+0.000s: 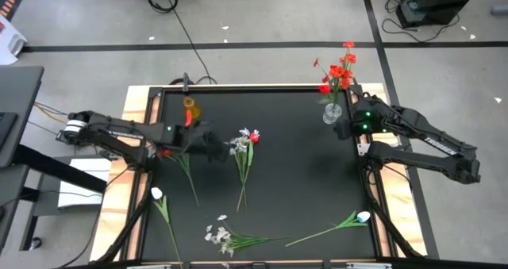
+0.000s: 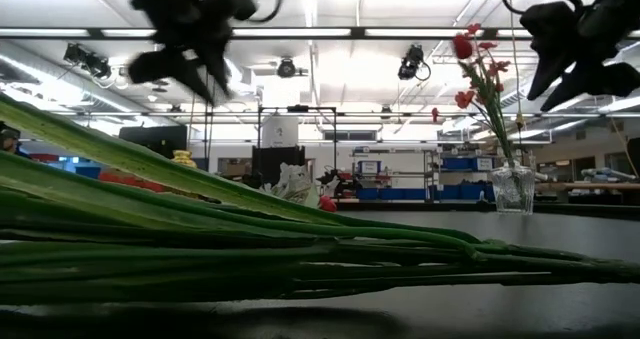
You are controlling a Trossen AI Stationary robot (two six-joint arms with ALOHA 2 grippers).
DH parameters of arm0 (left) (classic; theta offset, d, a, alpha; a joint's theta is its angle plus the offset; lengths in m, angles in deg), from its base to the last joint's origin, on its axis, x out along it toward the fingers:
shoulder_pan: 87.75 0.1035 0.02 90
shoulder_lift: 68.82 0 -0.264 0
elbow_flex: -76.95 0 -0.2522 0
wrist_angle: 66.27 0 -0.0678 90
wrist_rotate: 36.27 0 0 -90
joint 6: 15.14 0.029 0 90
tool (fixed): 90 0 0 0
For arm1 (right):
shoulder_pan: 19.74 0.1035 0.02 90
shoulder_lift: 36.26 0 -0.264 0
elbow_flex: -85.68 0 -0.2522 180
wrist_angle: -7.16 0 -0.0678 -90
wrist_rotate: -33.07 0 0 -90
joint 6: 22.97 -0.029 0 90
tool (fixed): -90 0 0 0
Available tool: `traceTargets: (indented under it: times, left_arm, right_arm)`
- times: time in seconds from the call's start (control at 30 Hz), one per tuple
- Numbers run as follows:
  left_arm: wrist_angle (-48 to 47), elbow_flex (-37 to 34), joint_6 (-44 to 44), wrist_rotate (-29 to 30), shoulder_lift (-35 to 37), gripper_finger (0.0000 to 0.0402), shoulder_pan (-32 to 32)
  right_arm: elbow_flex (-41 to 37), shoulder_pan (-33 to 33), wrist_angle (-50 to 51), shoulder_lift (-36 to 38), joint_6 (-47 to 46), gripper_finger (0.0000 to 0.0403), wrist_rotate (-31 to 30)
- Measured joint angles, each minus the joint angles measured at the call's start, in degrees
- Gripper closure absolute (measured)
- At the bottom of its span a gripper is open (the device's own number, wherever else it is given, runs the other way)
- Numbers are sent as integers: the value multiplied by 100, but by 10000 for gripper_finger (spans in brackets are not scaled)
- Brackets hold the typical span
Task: Sort flowers into vase by color
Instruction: Put the red flower into the transparent vase
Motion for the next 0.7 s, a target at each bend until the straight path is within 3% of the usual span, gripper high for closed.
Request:
traceTargets:
  times: [0.13,0.4,0.7]
  left_arm:
    - [-864,-4,-1107,177,0,276,-430]
    - [-1583,-17,-1937,355,-2,276,-977]
    - [-995,-1348,-4046,-86,279,276,-2284]
  right_arm:
    - [-177,0,-56,-2,-33,249,1]
    - [-346,0,-707,-26,-455,249,297]
    - [-346,168,-766,-26,-976,249,794]
